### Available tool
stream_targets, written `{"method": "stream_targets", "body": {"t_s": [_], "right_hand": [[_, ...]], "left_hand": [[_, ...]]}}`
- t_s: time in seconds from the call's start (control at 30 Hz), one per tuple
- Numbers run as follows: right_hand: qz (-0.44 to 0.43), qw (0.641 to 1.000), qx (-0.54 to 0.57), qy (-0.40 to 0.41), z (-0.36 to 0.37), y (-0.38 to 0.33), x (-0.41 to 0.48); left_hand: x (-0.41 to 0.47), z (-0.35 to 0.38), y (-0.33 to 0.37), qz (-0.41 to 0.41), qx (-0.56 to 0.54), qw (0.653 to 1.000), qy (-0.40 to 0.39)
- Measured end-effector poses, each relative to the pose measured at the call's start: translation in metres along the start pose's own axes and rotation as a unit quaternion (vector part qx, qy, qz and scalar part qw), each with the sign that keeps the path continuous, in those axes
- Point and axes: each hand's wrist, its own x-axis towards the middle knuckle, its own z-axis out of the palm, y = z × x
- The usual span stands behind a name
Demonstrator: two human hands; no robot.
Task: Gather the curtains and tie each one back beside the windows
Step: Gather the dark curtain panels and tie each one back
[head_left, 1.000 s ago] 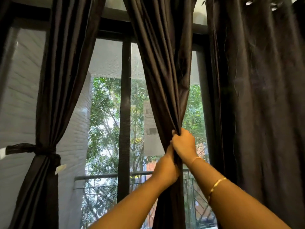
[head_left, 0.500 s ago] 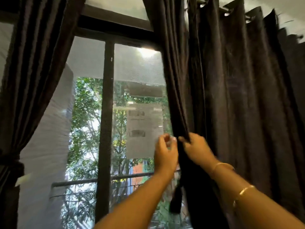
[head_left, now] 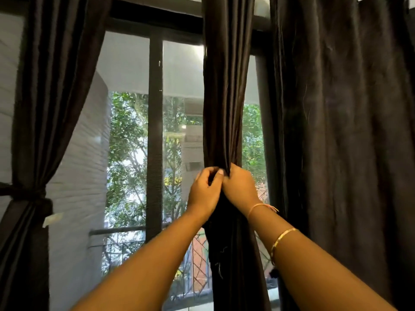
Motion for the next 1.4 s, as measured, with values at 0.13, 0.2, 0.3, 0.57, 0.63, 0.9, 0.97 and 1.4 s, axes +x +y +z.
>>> {"method": "stream_targets", "body": {"t_s": [0.13, 0.2, 0.3, 0.57, 0.63, 0.9, 0.97, 1.4], "right_hand": [[0.054, 0.990, 0.126, -0.019, 0.007, 0.014, -0.014], [0.083, 0.981, 0.171, -0.027, 0.008, 0.022, -0.021], [0.127, 0.957, 0.259, -0.036, 0.003, 0.033, -0.027], [0.178, 0.934, 0.300, -0.072, 0.008, 0.069, -0.066], [0.188, 0.928, 0.314, -0.065, 0.011, 0.076, -0.074], [0.183, 0.923, 0.333, -0.058, 0.006, 0.082, -0.082], [0.170, 0.925, 0.334, -0.058, 0.006, 0.081, -0.085], [0.156, 0.928, 0.334, -0.061, 0.007, 0.100, -0.082]], "left_hand": [[-0.009, -0.001, -0.004, -0.088, -0.053, 0.991, -0.082], [-0.012, -0.001, -0.008, -0.110, -0.060, 0.987, -0.104], [-0.017, -0.002, -0.014, -0.158, -0.093, 0.974, -0.135], [-0.046, 0.011, -0.048, -0.118, -0.020, 0.974, -0.190], [-0.055, 0.015, -0.057, -0.102, 0.012, 0.976, -0.192], [-0.077, 0.005, -0.085, 0.091, 0.280, 0.946, -0.136], [-0.081, 0.005, -0.085, 0.107, 0.290, 0.947, -0.087], [-0.082, 0.012, -0.083, -0.118, 0.173, 0.977, -0.024]]}}
